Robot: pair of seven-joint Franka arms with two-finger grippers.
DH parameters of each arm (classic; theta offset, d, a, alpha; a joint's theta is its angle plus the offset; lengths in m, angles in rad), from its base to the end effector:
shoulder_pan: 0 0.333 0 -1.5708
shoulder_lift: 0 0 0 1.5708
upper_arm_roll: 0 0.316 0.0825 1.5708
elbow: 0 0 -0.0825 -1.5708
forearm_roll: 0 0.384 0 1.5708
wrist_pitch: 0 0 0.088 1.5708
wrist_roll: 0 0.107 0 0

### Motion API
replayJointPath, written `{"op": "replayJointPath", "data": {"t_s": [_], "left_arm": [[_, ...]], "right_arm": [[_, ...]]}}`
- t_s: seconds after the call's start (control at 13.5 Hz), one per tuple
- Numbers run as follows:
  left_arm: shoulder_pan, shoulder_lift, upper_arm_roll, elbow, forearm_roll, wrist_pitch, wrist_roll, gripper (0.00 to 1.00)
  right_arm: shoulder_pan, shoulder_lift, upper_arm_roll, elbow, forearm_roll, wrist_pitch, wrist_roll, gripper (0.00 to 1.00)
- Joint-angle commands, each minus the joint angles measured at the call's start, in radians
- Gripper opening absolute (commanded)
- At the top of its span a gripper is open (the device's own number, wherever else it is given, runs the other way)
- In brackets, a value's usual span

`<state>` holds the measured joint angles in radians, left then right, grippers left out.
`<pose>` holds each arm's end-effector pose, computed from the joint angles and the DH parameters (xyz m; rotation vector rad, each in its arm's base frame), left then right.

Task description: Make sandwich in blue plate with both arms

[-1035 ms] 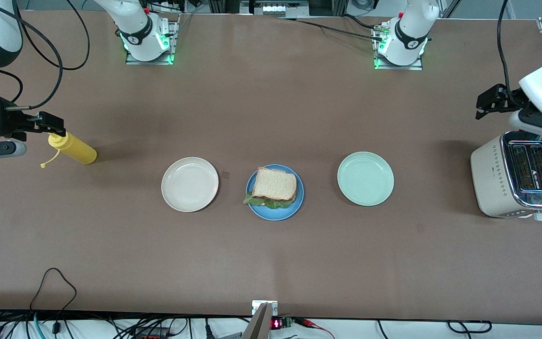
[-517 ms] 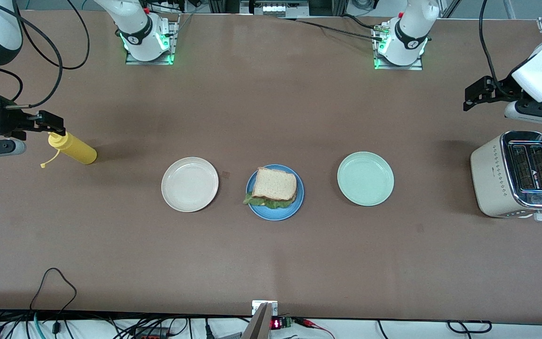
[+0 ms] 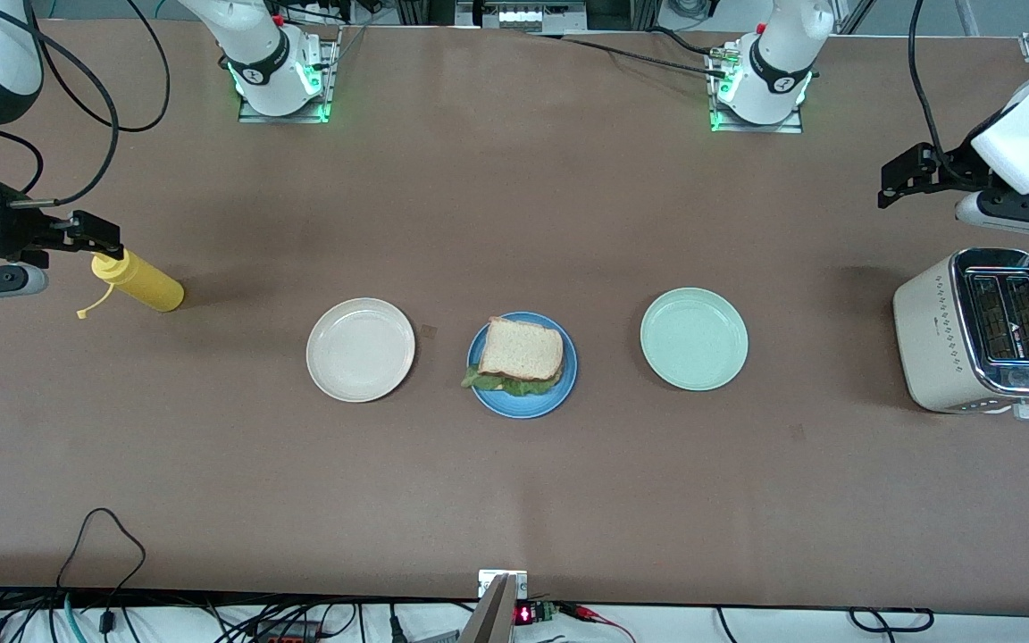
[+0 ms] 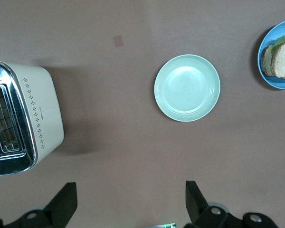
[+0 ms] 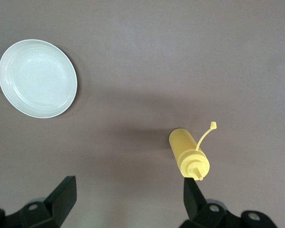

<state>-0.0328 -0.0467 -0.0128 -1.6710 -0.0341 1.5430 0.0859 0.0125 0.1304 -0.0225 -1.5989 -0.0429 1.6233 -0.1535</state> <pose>0.5338 -0.0282 0.6006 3.0973 -0.2032 -0.1252 0.5912 -0.0096 0.5409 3.0917 0.2293 -0.1697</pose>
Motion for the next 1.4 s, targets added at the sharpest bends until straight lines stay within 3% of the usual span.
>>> {"op": "replayJointPath", "data": {"t_s": [0.0,1.33], "left_arm": [[-0.004,0.005,0.005,0.019,-0.010,-0.020,-0.008,1.00],[-0.004,0.034,0.008,0.050,-0.007,-0.023,-0.003,1.00]], "right_arm": [[-0.003,-0.023,0.006,-0.019,0.006,0.012,0.014,1.00],[-0.009,-0.015,0.004,-0.016,0.006,0.015,0.014,1.00]]}}
